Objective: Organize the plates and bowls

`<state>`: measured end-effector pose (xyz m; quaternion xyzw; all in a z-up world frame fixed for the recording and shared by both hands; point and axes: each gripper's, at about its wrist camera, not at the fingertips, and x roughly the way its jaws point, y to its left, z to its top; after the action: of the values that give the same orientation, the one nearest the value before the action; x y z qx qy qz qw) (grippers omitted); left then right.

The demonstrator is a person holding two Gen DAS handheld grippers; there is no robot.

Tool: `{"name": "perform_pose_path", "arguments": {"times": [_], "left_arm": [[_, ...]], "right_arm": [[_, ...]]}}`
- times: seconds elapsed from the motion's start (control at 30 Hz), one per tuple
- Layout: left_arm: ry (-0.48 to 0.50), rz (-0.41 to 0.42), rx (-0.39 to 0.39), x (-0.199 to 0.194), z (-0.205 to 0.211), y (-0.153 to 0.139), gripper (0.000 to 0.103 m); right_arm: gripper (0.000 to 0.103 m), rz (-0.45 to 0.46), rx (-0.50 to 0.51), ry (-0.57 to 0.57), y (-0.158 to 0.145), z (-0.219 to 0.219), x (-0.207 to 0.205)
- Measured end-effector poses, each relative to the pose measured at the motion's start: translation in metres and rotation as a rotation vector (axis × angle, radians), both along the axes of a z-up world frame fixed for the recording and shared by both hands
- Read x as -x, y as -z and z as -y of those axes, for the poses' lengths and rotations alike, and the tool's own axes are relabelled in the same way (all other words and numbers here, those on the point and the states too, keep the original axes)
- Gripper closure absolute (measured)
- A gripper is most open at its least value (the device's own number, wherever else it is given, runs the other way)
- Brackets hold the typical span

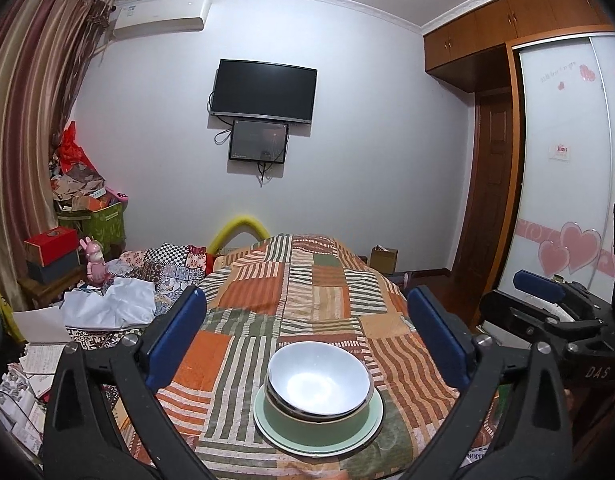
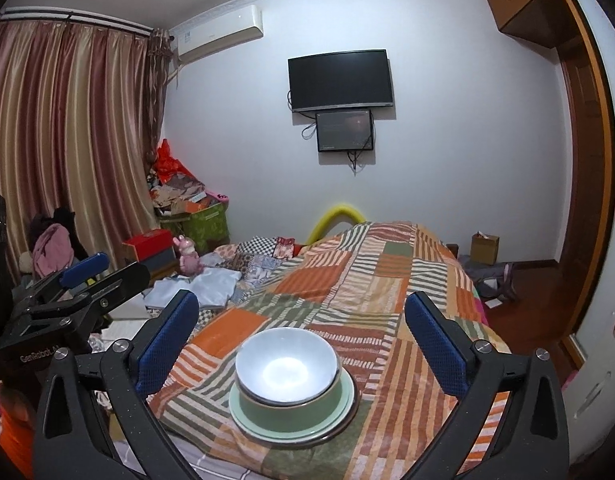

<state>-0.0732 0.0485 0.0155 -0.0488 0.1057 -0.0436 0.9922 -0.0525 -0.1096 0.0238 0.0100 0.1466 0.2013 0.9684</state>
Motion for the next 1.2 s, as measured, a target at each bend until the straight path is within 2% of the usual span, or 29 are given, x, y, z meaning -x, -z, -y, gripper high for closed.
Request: {"name": "perform_pose_path", "arguments": {"times": [0.67,1.2], "left_arm": [[0.019,-0.025,0.0,-0.003,0.001,0.009,0.001],[0.03,-0.039,0.0,-0.006,0.0,0.012,0.001]], "right_arm": [[0.0,-0.042,-0.021,0.016,0.006,0.007,-0.001],[0.0,-0.041,-0.028,0.031,0.004,0.013,-0.003]]}}
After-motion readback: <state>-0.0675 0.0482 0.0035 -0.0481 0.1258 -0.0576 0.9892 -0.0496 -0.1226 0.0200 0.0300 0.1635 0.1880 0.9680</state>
